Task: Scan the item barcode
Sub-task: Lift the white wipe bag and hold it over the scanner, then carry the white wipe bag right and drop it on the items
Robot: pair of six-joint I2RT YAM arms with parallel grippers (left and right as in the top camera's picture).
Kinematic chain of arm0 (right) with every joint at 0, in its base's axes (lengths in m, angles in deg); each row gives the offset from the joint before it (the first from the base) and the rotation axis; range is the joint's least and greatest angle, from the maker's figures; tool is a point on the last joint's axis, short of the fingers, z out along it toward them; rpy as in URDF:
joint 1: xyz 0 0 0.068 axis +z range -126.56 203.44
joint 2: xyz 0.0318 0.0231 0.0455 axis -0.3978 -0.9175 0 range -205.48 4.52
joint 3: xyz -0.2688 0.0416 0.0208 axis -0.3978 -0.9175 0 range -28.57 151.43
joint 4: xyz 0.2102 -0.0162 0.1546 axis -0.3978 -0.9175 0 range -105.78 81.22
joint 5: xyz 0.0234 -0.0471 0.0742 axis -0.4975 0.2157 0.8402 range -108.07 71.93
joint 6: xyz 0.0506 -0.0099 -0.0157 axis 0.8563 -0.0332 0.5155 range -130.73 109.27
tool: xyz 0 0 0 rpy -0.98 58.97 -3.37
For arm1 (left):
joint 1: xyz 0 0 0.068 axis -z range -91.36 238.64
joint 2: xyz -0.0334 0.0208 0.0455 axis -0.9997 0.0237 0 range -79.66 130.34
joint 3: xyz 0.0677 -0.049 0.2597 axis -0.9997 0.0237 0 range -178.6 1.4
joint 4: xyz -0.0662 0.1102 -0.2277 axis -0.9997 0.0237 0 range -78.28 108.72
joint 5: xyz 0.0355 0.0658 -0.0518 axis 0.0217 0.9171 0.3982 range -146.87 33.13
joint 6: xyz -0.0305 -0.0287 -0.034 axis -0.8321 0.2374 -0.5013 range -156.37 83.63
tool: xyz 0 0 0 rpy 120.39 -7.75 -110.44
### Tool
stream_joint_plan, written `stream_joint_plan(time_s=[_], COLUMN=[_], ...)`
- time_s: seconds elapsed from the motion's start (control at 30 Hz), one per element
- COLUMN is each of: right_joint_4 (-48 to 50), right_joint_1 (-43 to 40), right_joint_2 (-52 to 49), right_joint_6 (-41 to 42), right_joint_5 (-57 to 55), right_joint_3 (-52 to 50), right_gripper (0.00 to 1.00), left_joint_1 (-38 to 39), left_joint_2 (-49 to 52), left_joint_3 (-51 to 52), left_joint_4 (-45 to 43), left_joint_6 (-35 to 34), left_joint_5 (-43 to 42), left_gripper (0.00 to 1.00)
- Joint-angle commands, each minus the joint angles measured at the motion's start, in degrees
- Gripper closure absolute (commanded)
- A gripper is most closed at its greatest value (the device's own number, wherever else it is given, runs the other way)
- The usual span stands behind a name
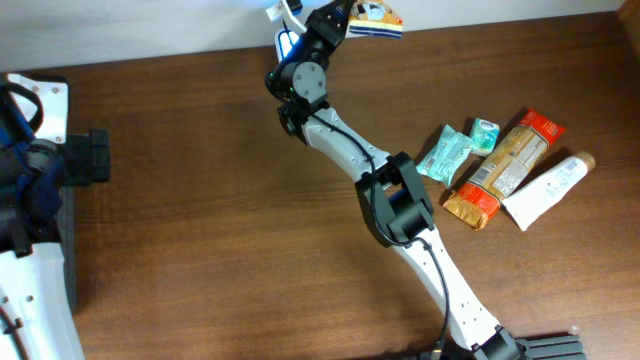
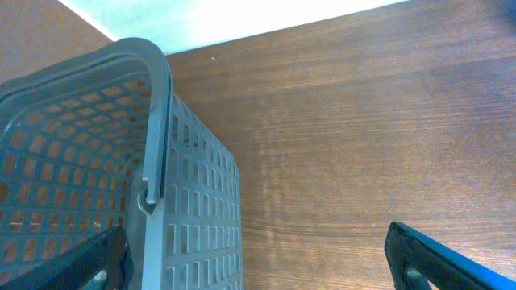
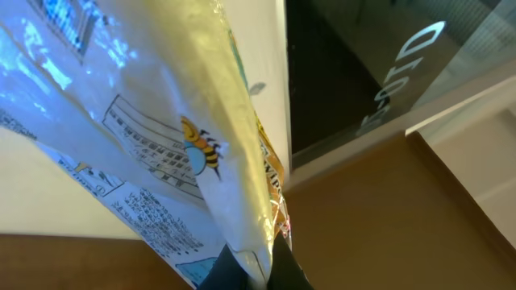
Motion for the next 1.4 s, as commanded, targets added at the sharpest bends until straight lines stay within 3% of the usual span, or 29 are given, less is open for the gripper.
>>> stream_joint_plan(time_s=[0.0, 0.1, 0.13, 0.23, 0.3, 0.4, 0.5, 0.53, 0.6, 0.67, 0.77, 0.93, 1.0, 1.03, 1.13, 1.27, 1.33, 1.37], right_joint_4=[-7.76, -31.71, -49.27, -87.89, -101.81, -115.99, -135.36, -139.73, -147.49, -151.21, -151.16, -137.33, -134.49, -134.73, -139.56, -150.92, -156.26, -156.45], right_joint_1=[-1.68, -4.11, -5.68, -9.35, -11.47, -14.32, -22.18, -26.21, -36.79, -45.09, -54.84, -60.59, -61.96, -62.27, -62.03, -58.55, -50.29, -46.29], right_joint_2=[12.26, 20.70, 24.92, 34.80, 41.13, 48.37, 55.63, 56.54, 56.13, 54.84, 52.33, 50.25, 50.25, 50.53, 52.52, 55.91, 60.04, 61.46], right_joint_6=[0.66, 15.74, 27.36, 58.23, 73.29, 86.71, 107.97, 111.23, 112.02, 111.99, 111.99, 111.99, 111.99, 111.97, 110.42, 106.07, 102.77, 103.65], right_joint_5=[-5.20, -9.29, -8.74, 3.50, 15.04, 26.38, 47.12, 55.23, 73.00, 79.43, 79.69, 79.49, 79.49, 79.52, 79.58, 81.66, 87.38, 90.33], right_joint_3=[0.87, 0.87, 0.87, 0.87, 0.87, 0.87, 0.87, 0.87, 0.61, -2.14, -15.43, -39.30, -42.36, -41.77, -35.54, -20.65, -9.60, -7.04], right_gripper=[0.96, 0.96, 0.96, 0.96, 0.96, 0.96, 0.96, 0.96, 0.96, 0.96, 0.96, 0.96, 0.82, 0.66, 0.37, 0.34, 0.33, 0.05], left_joint_1=[-0.24, -0.24, -0.24, -0.24, -0.24, -0.24, -0.24, -0.24, -0.24, -0.24, -0.24, -0.24, -0.24, -0.24, -0.24, -0.24, -0.24, -0.24], left_joint_2=[-0.17, -0.17, -0.17, -0.17, -0.17, -0.17, -0.17, -0.17, -0.17, -0.17, -0.17, -0.17, -0.17, -0.17, -0.17, -0.17, -0.17, -0.17], left_joint_3=[-0.57, -0.57, -0.57, -0.57, -0.57, -0.57, -0.57, -0.57, -0.57, -0.57, -0.57, -0.57, -0.57, -0.57, -0.57, -0.57, -0.57, -0.57], left_joint_4=[-0.09, -0.09, -0.09, -0.09, -0.09, -0.09, -0.09, -0.09, -0.09, -0.09, -0.09, -0.09, -0.09, -0.09, -0.09, -0.09, -0.09, -0.09], left_joint_6=[0.68, 0.68, 0.68, 0.68, 0.68, 0.68, 0.68, 0.68, 0.68, 0.68, 0.68, 0.68, 0.68, 0.68, 0.68, 0.68, 0.68, 0.68], left_joint_5=[-0.35, -0.35, -0.35, -0.35, -0.33, -0.35, -0.35, -0.33, -0.35, -0.35, -0.35, -0.35, -0.35, -0.35, -0.35, -0.35, -0.35, -0.35], left_gripper=[0.01, 0.01, 0.01, 0.01, 0.01, 0.01, 0.01, 0.01, 0.01, 0.01, 0.01, 0.01, 0.01, 0.01, 0.01, 0.01, 0.01, 0.01])
